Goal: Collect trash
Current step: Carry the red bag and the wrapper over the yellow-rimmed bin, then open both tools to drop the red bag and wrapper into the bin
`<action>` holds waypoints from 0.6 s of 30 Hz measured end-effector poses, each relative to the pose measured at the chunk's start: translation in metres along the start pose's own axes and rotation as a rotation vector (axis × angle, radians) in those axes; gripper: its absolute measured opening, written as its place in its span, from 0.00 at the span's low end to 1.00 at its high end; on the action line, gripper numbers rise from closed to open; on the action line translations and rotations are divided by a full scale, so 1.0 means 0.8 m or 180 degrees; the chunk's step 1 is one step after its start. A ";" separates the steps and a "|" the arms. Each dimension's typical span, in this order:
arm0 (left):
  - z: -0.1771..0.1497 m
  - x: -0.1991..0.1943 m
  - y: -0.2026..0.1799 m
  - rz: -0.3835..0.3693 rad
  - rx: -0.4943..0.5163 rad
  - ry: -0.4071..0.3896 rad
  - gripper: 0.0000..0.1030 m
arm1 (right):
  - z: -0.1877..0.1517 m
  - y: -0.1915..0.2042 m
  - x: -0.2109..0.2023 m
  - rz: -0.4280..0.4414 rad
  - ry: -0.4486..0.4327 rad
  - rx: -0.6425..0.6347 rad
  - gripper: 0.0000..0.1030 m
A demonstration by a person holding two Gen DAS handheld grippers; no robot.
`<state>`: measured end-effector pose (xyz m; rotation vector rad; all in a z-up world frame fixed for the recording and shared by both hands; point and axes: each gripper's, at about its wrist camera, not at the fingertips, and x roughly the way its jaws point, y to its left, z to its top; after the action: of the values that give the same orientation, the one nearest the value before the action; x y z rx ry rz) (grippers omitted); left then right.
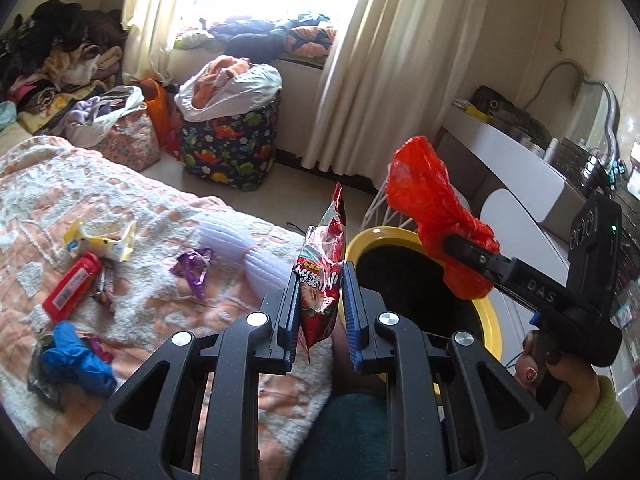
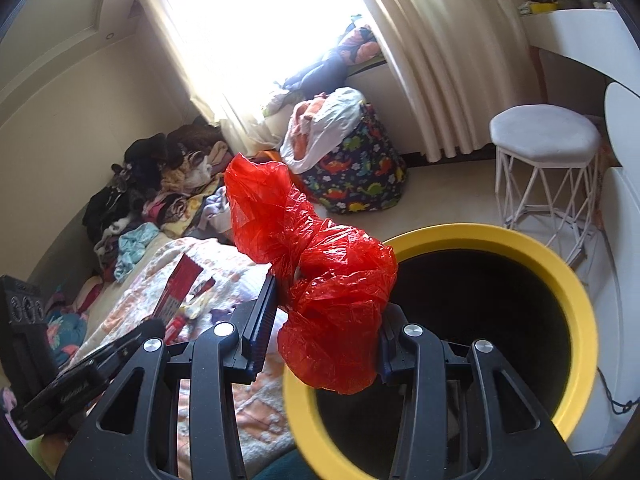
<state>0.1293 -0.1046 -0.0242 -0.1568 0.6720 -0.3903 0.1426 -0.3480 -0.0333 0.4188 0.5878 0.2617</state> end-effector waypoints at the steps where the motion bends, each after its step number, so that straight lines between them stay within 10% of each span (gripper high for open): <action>1: -0.001 0.002 -0.004 -0.0018 0.0021 0.0013 0.13 | 0.001 -0.003 0.000 -0.0021 -0.0010 0.0016 0.38; 18: -0.023 0.051 -0.070 -0.0348 0.0355 0.0301 0.13 | -0.001 -0.076 0.011 -0.0422 0.0085 0.0314 0.38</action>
<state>0.1299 -0.1726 -0.0472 -0.0696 0.7347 -0.5417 0.1560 -0.3987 -0.0657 0.4700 0.6536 0.1118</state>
